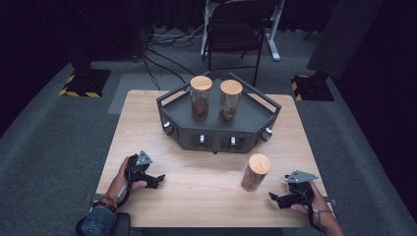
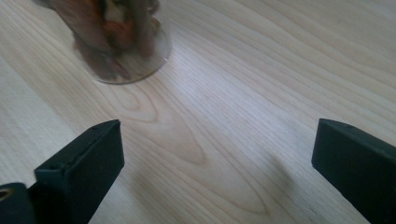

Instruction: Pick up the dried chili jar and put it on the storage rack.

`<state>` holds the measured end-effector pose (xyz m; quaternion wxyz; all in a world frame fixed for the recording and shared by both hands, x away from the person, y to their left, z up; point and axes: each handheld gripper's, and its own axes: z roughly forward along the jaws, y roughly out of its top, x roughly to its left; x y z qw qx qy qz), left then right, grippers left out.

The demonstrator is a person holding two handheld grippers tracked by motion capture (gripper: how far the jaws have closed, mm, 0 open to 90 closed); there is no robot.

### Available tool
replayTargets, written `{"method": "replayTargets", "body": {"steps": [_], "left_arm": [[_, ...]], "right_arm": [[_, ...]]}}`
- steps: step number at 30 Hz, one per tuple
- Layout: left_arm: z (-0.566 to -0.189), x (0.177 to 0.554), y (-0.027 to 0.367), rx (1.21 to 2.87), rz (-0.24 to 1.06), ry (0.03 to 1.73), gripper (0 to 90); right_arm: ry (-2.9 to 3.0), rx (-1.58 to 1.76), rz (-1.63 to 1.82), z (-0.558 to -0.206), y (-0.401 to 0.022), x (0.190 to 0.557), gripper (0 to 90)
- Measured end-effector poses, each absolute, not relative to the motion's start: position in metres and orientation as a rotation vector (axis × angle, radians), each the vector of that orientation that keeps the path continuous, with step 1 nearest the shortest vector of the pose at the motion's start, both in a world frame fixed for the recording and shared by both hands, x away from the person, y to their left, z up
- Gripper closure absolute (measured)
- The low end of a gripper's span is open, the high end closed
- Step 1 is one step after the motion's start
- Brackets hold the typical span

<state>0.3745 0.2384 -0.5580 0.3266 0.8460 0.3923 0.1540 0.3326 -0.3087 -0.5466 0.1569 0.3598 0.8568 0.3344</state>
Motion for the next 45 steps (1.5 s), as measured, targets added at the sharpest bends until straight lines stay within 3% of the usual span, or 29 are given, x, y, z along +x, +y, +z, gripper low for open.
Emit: {"method": "replayTargets", "body": {"steps": [13, 34, 45], "left_arm": [[-0.558, 0.374, 0.238, 2.215, 0.404, 1.029, 0.0], [-0.558, 0.374, 0.238, 2.215, 0.404, 1.029, 0.0], [-0.558, 0.374, 0.238, 2.215, 0.404, 1.029, 0.0]], "right_arm": [[2.441, 0.956, 1.024, -0.524, -0.282, 0.325, 2.2], [2.464, 0.933, 1.081, -0.516, -0.247, 0.335, 3.0], [2.429, 0.936, 1.124, -0.513, -0.237, 0.341, 9.1]]}}
